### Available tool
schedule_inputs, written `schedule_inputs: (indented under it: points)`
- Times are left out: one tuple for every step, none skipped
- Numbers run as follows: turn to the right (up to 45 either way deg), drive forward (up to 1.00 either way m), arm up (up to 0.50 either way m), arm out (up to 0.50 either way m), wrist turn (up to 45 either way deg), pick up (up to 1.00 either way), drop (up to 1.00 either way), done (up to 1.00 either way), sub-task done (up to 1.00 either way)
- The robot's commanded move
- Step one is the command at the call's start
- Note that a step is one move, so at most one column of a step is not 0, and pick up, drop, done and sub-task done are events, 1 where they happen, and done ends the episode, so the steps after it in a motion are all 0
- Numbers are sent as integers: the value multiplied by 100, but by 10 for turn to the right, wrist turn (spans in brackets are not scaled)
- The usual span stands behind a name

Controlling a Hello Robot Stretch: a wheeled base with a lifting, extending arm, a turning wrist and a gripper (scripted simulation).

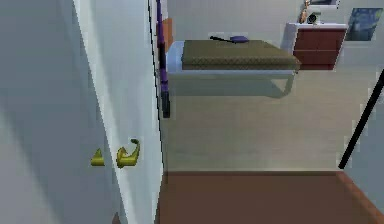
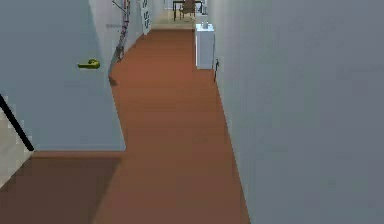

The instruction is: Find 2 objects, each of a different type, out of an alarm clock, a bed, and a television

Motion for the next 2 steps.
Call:
schedule_inputs:
  points:
    - [0,10,0,0,0,0,0,0,0]
    - [450,0,0,0,0,0,0,0,0]
